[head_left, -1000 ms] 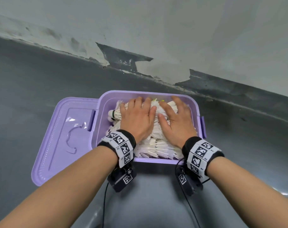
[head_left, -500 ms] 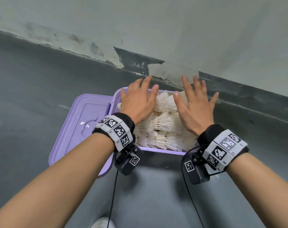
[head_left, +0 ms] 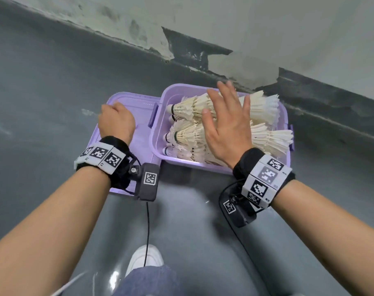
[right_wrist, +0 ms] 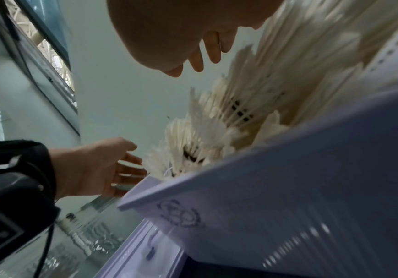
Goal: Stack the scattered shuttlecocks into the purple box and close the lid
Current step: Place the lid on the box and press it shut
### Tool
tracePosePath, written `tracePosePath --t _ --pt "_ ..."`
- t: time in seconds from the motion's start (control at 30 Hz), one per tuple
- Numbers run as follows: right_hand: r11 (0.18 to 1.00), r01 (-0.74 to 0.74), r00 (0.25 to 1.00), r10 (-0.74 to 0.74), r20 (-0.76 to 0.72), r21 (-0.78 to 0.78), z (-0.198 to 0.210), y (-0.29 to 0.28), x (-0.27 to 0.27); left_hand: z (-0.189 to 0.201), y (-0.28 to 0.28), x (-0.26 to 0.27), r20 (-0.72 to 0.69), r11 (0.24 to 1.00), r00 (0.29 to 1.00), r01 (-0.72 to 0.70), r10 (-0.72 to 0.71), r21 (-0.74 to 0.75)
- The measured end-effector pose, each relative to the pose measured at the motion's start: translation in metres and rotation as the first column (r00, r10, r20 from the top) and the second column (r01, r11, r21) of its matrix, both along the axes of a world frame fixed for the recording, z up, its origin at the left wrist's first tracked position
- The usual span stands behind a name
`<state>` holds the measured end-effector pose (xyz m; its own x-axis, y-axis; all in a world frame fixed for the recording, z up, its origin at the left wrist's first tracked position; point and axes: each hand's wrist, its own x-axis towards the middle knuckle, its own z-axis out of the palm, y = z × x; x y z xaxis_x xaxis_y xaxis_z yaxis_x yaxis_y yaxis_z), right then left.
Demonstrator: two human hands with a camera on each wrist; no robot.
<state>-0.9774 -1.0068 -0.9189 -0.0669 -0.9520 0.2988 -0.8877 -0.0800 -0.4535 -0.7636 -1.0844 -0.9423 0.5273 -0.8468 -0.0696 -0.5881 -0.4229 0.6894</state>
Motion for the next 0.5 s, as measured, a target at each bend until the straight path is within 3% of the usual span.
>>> tracePosePath --t 0.07,0.27,0.4,0.5 --pt "0.999 -0.037 0.998 0.035 -0.061 -0.025 -0.001 0.0 0.008 -0.017 0.007 0.02 -0.001 0.996 0.999 -0.037 0.037 0.083" --pt "1.0 0.017 0.98 -0.014 -0.201 0.011 -0.007 -0.003 0.011 -0.057 0.036 0.061 0.173 0.908 0.98 0.017 -0.098 0.418" --pt "1.0 0.015 0.974 -0.01 -0.228 0.02 -0.014 0.001 0.01 -0.073 0.046 0.067 0.275 0.882 0.958 -0.054 -0.087 0.468" --pt "0.999 0.017 0.973 -0.008 -0.233 0.039 -0.016 0.003 0.009 -0.076 0.04 0.071 0.24 0.859 0.969 -0.08 -0.051 0.506"
